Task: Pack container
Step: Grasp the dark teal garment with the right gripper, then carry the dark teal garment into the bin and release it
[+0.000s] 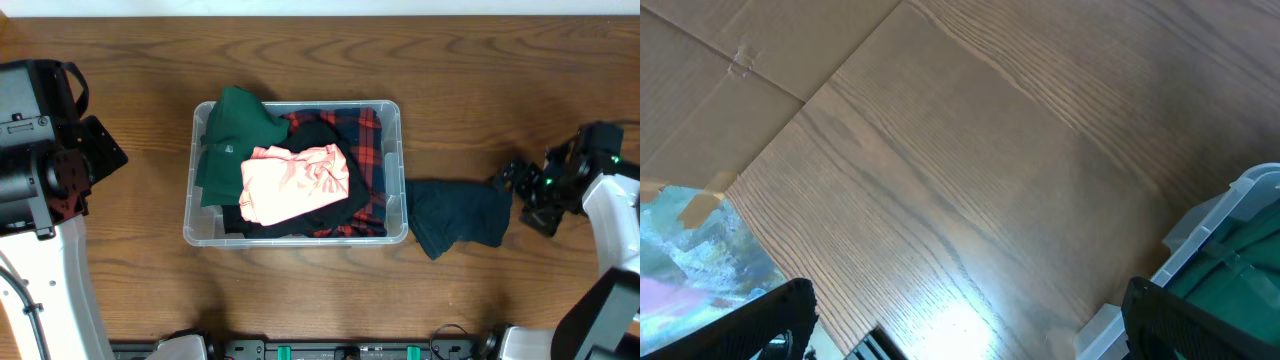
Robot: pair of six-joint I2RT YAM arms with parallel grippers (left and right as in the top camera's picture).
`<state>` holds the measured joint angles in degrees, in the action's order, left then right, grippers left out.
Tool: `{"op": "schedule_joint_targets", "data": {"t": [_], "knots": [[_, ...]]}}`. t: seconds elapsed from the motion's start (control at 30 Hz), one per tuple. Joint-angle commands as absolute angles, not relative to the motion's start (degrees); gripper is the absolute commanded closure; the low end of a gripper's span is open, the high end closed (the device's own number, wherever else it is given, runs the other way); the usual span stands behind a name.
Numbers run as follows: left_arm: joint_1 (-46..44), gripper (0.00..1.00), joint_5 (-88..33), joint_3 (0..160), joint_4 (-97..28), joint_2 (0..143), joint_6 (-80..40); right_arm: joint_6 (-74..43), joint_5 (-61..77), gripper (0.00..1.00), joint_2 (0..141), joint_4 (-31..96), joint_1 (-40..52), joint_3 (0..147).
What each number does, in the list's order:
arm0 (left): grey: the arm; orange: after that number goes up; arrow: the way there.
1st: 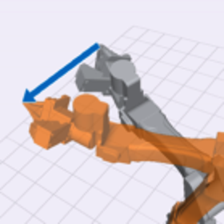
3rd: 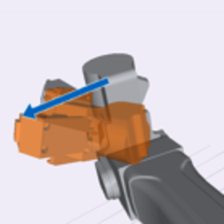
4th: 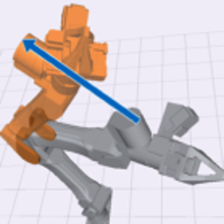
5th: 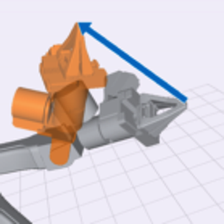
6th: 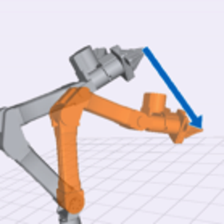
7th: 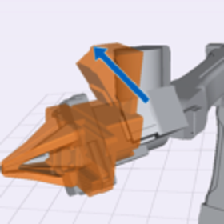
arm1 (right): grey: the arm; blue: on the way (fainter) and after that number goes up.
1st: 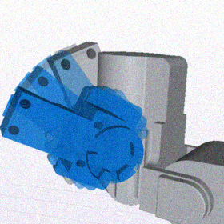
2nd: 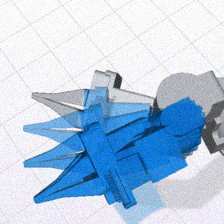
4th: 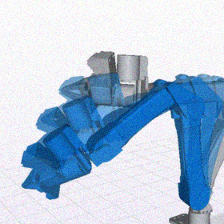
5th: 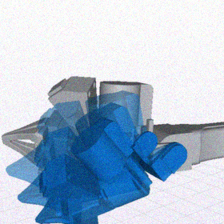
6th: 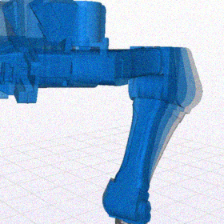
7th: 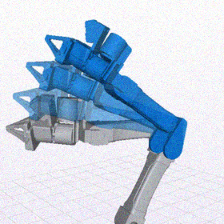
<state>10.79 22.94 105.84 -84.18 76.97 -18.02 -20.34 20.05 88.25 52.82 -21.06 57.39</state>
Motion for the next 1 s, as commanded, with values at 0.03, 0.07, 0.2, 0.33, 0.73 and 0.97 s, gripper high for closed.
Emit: {"op": "schedule_joint_targets", "data": {"t": [0.03, 0.07, 0.2, 0.33, 0.73, 0.97], "knots": [[11.03, 0.02, 24.03, 105.82, -84.38, 76.58, -18.33, -19.53, 15.88, 0.01, 89.27, 50.33, -22.11, 52.84], [11.03, 0.02, 24.03, 105.82, -84.38, 76.58, -18.33, -19.68, 16.51, 0.02, 89.27, 48.95, -21.96, 51.44], [11.03, 0.02, 24.03, 105.82, -84.38, 76.58, -18.33, -18.74, 22.55, 0.18, 89.25, 41.01, -21.17, 46.11], [11.03, 0.02, 24.03, 105.82, -84.38, 76.58, -18.33, -18.17, 30.02, 0.35, 89.25, 32.99, -21.04, 42.65], [11.03, 0.02, 24.05, 105.82, -84.38, 76.58, -18.33, -30.13, 64.66, 0.98, 81.49, 16.97, -20.58, 50.04], [11.03, 0.02, 24.03, 105.82, -84.38, 76.58, -18.33, -41.82, 62.74, 0.99, 70.5, -2.09, -13.13, 56.88]]}}
